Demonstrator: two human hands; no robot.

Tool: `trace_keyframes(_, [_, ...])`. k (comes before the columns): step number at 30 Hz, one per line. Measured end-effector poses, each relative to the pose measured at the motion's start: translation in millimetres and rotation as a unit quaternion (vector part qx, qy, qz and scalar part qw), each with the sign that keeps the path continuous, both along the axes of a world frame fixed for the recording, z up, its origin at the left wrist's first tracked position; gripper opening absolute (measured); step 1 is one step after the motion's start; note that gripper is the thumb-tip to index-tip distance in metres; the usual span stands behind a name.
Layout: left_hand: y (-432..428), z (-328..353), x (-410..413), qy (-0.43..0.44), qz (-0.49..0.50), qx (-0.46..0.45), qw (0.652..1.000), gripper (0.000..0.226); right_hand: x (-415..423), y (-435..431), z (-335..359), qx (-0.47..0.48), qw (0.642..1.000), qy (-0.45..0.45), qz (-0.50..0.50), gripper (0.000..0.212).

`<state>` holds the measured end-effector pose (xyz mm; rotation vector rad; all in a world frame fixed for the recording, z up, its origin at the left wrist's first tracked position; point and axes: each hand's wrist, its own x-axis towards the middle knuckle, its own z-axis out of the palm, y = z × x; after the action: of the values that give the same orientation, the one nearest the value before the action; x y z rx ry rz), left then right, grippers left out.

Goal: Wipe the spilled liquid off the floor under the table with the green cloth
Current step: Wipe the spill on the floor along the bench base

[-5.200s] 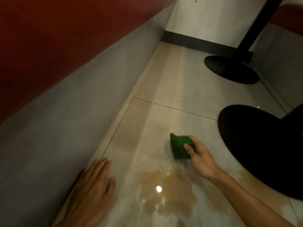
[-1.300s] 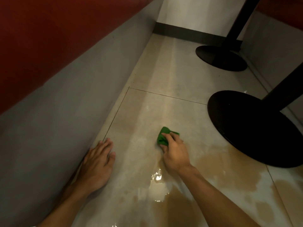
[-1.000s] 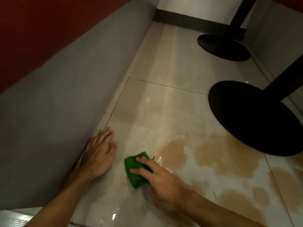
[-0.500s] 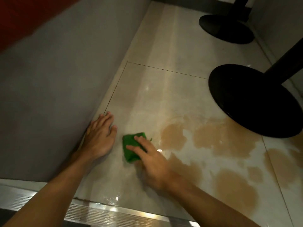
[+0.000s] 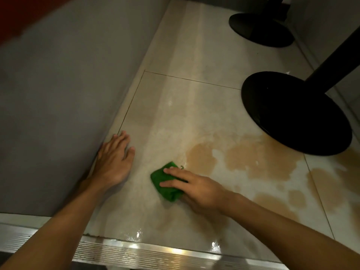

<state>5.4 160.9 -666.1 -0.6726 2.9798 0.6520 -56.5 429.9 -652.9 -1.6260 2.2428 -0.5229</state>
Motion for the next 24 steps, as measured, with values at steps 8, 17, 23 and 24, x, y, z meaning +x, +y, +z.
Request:
trace_keyframes(8, [-0.9,0.5,1.3,-0.002,-0.01,0.003,1.0,0.055,54.3,-10.6,-15.0,-0.052,0.995,-0.027,-0.082,0.046])
trace_keyframes(17, [0.2,2.5,1.7,-0.01,-0.015,0.004,1.0,0.055,54.8,2.5,-13.8,-0.045,0.997,0.017,0.059,0.036])
trace_keyframes(23, [0.7,2.3,2.3,0.006,-0.01,0.001,1.0,0.054,-28.8,-12.9,-6.4,-0.009,0.985,0.015,-0.169,0.046])
trace_keyframes(24, [1.1,2.4,2.1,0.006,-0.007,0.002,1.0,0.054,-37.2,-14.5,-4.9,-0.011,0.978,0.014,-0.207,0.044])
